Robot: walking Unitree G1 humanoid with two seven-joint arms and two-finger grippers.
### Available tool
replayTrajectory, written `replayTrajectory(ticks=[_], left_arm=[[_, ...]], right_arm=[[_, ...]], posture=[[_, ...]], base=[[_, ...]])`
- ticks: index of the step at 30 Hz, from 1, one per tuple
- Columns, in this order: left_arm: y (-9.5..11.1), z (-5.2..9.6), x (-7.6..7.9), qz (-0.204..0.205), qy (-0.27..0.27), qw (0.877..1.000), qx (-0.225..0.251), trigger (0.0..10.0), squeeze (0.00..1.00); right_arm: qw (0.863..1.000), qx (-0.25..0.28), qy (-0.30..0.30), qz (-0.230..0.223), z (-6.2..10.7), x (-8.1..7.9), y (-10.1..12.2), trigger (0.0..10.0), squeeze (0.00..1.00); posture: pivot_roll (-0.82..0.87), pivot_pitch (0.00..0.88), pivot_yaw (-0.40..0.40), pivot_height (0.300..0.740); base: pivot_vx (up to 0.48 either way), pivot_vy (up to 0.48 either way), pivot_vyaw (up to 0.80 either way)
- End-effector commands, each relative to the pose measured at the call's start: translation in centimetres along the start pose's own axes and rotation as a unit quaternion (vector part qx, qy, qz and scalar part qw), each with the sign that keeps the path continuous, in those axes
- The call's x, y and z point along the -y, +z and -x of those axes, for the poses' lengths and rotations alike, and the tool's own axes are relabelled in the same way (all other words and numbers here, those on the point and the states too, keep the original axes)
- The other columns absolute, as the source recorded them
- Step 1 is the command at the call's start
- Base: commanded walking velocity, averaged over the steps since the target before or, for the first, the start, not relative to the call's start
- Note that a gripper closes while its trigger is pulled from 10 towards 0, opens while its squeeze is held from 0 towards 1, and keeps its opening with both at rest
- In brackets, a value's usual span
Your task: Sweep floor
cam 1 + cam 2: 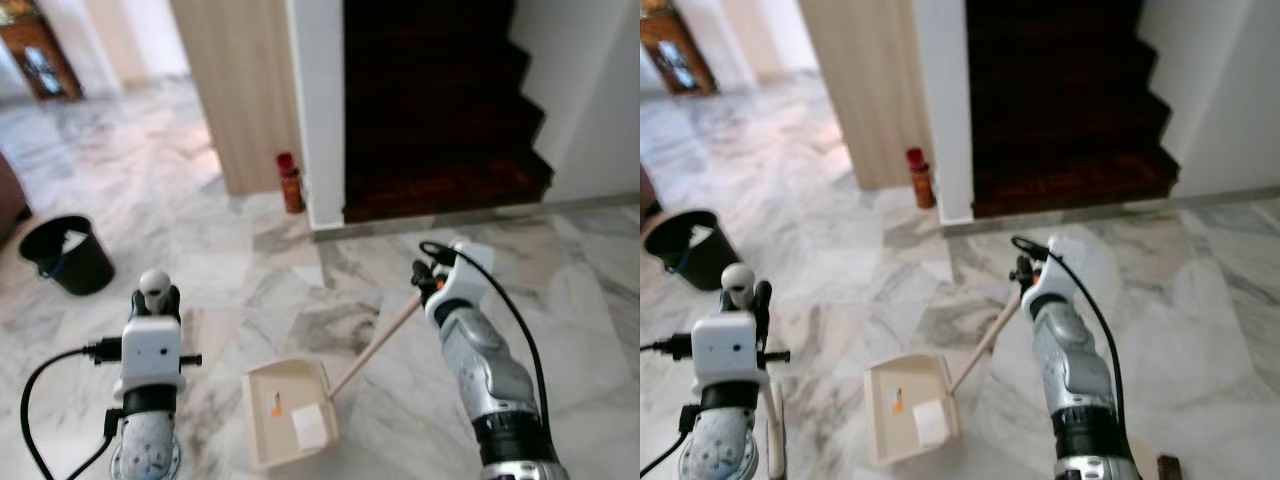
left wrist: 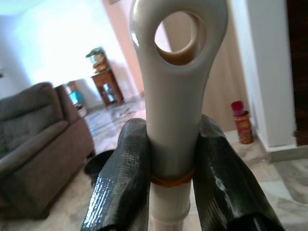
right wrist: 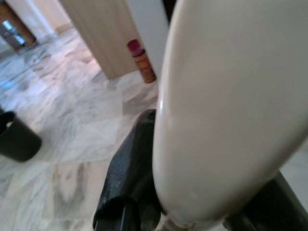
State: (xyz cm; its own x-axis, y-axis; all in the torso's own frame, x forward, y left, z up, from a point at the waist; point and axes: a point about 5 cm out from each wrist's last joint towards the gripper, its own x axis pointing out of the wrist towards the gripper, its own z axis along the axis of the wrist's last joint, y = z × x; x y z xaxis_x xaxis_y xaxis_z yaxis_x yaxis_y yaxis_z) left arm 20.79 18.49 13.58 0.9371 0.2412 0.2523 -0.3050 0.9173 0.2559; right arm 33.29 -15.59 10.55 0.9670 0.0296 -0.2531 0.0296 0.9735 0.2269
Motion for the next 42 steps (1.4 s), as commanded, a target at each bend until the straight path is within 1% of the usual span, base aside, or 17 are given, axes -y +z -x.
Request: replayTrajectory(ticks=[1, 4, 20, 23, 25, 28, 42], left_arm=[[0.54, -0.3, -0.03, 0.001, -0.001, 1.0, 0.015, 10.0, 0.0], [0.41, -0.28, 0.03, 0.008, -0.002, 1.0, 0.009, 10.0, 0.0], [0.38, -0.24, 0.03, 0.015, 0.0, 1.0, 0.004, 10.0, 0.0], [0.33, -0.23, 0.01, 0.017, 0.001, 1.0, 0.002, 10.0, 0.0], [0.32, -0.23, 0.04, 0.018, 0.002, 1.0, 0.002, 10.0, 0.0], [0.3, -0.24, 0.06, 0.018, 0.002, 1.0, 0.001, 10.0, 0.0], [0.28, -0.31, 0.0, 0.019, 0.002, 1.0, 0.002, 10.0, 0.0]], right_arm=[[1.0, 0.022, 0.018, -0.009, -0.11, -0.91, 1.03, 10.0, 0.0], [0.999, 0.022, 0.021, -0.009, -0.12, -1.05, 1.05, 10.0, 0.0], [0.999, 0.023, 0.021, -0.014, -0.12, -1.05, 1.15, 10.0, 0.0], [0.999, 0.021, 0.024, -0.013, -0.22, -1.19, 1.21, 10.0, 0.0], [0.999, 0.026, 0.027, -0.02, -0.21, -1.23, 1.33, 10.0, 0.0], [0.999, 0.025, 0.027, -0.013, -0.23, -1.22, 1.33, 10.0, 0.0], [0.999, 0.023, 0.027, -0.015, -0.28, -1.38, 1.25, 10.0, 0.0]], posture=[[-0.2, 0.01, 0.065, 0.74], [-0.19, 0.015, 0.066, 0.74], [-0.19, 0.024, 0.064, 0.74], [-0.19, 0.025, 0.062, 0.74], [-0.19, 0.025, 0.061, 0.74], [-0.19, 0.024, 0.06, 0.74], [-0.19, 0.016, 0.064, 0.74]], base=[[0.0, 0.0, 0.0], [0.0, 0.369, 0.0], [0.0, 0.379, 0.0], [0.0, 0.381, -0.8], [0.0, 0.375, -0.68], [0.0, 0.379, 0.0], [0.0, 0.377, 0.0]])
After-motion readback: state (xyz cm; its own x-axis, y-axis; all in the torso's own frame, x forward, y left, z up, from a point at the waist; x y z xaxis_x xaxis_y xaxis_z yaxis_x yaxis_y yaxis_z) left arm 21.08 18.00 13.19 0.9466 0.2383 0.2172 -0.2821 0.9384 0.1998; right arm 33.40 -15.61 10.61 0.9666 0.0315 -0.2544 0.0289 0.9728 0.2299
